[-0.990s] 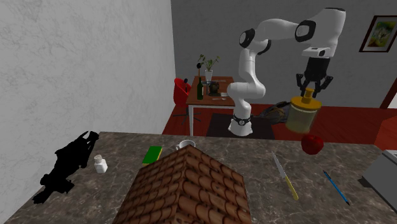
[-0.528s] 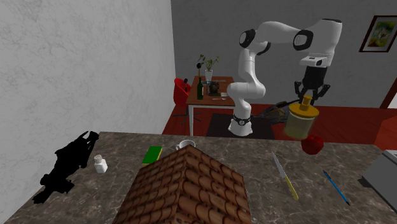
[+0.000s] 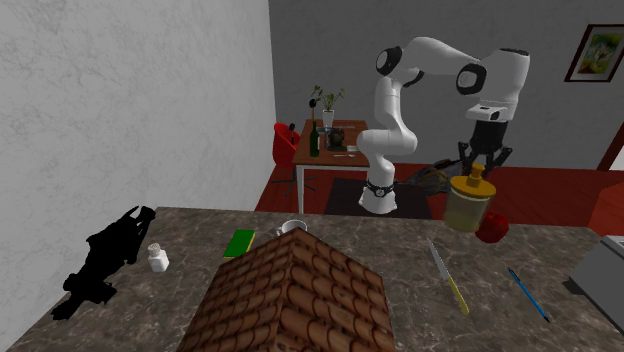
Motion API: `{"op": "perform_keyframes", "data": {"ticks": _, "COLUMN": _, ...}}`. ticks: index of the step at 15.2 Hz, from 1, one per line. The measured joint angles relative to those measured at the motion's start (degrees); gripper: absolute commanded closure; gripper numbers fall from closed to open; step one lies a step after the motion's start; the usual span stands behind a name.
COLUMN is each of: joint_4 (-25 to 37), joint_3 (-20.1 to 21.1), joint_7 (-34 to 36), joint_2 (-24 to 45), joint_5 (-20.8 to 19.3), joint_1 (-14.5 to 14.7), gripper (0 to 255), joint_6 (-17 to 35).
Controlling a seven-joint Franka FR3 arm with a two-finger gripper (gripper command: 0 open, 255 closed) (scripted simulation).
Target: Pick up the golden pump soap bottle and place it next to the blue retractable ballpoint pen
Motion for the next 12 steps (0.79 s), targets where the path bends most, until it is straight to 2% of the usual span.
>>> {"op": "perform_keyframes", "data": {"ticks": 12, "joint_4": -7.8, "joint_3": 2.6, "joint_7": 0.4, "joint_2": 1.5, "joint_5": 1.5, "joint_1": 0.5, "gripper": 255, "joint_6": 9.4}}
